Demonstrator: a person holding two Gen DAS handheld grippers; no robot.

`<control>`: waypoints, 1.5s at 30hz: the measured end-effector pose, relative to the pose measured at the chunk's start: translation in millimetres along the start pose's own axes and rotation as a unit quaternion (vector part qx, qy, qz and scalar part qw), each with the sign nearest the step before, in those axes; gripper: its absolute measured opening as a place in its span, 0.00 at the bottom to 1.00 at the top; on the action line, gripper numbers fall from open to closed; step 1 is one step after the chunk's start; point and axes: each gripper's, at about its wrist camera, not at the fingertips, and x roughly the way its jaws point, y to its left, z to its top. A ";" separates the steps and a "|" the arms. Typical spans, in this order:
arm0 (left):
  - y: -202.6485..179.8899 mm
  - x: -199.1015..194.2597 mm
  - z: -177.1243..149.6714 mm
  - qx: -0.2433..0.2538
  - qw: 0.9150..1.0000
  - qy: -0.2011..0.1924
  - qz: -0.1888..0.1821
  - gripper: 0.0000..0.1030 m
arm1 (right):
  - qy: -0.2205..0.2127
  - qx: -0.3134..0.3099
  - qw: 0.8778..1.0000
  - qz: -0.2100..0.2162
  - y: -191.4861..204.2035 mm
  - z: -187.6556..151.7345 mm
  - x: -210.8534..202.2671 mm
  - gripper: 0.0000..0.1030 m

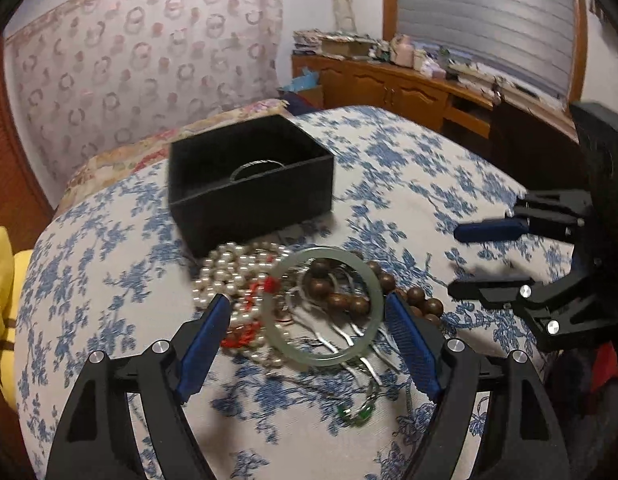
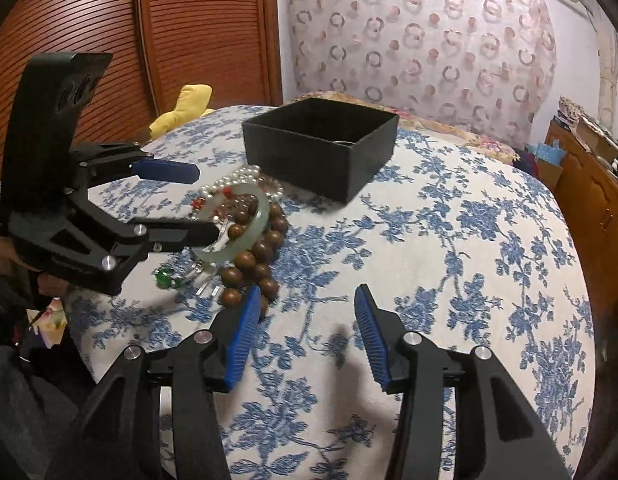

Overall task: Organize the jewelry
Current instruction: 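Grasp the jade bangle with the left tool while the right tool grasps the wooden bead bracelet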

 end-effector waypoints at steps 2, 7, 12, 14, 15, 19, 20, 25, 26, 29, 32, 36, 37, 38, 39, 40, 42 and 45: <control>-5.1 4.1 1.8 0.014 1.000 0.005 0.000 0.74 | 0.001 0.000 1.000 -0.006 -2.8 -1.3 -0.4 0.51; -10.6 12.0 6.7 0.027 1.000 0.013 -0.003 0.75 | 0.001 0.004 1.000 -0.015 -11.1 -5.4 -4.7 0.51; -9.8 17.8 10.9 0.029 0.999 0.022 -0.007 0.76 | -0.004 0.017 1.000 -0.015 -19.0 -7.9 -9.4 0.52; -8.3 22.0 11.2 0.025 0.999 0.028 -0.011 0.76 | -0.005 0.019 1.000 -0.015 -19.5 -8.0 -10.6 0.52; -7.0 24.9 10.6 0.022 0.999 0.032 -0.014 0.76 | -0.005 0.020 1.000 -0.014 -19.9 -8.1 -10.9 0.52; -5.7 26.2 7.0 0.021 0.999 0.030 -0.016 0.74 | -0.005 0.020 1.000 -0.011 -19.3 -8.2 -10.7 0.52; -6.3 25.8 6.2 0.022 0.999 0.029 -0.011 0.69 | -0.005 0.020 1.000 -0.011 -18.4 -8.4 -10.4 0.52; -2.9 19.3 4.1 0.017 1.000 0.019 -0.012 0.67 | -0.005 0.019 1.000 -0.007 -14.8 -6.4 -7.9 0.52; -2.2 16.5 3.7 0.015 1.000 0.015 -0.012 0.67 | -0.005 0.018 1.000 -0.006 -13.8 -6.1 -7.2 0.52; 1.5 4.6 2.9 0.002 1.000 -0.002 -0.014 0.67 | -0.004 0.017 1.000 0.004 -10.3 -3.8 -4.8 0.52; 4.9 -9.3 2.1 -0.009 1.000 -0.020 -0.011 0.67 | -0.003 0.013 1.000 0.015 -5.7 -0.9 -1.8 0.52; 8.8 -22.3 0.4 -0.019 0.999 -0.035 -0.007 0.67 | 0.000 0.004 1.000 0.029 3.7 5.5 4.5 0.52; 9.7 -24.7 -0.5 -0.022 0.999 -0.039 -0.005 0.67 | 0.000 -0.001 0.999 0.033 6.7 7.9 6.3 0.52; 10.9 -26.3 -1.1 -0.026 0.999 -0.041 -0.003 0.67 | 0.001 -0.005 0.999 0.035 9.4 10.0 8.0 0.52; 12.6 -27.8 -1.7 -0.030 0.999 -0.044 -0.002 0.67 | 0.003 -0.011 0.999 0.037 12.8 13.0 11.2 0.52; 14.8 -29.5 -2.3 -0.036 0.998 -0.047 -0.001 0.67 | 0.007 -0.016 0.999 0.036 15.4 14.9 13.9 0.52; 18.0 -31.4 -3.0 -0.044 0.998 -0.050 0.000 0.67 | 0.013 -0.023 0.999 0.032 19.4 18.0 19.8 0.52; 23.2 -33.6 -4.2 -0.052 0.997 -0.054 0.001 0.67 | 0.023 -0.029 0.999 0.029 22.9 21.5 27.9 0.52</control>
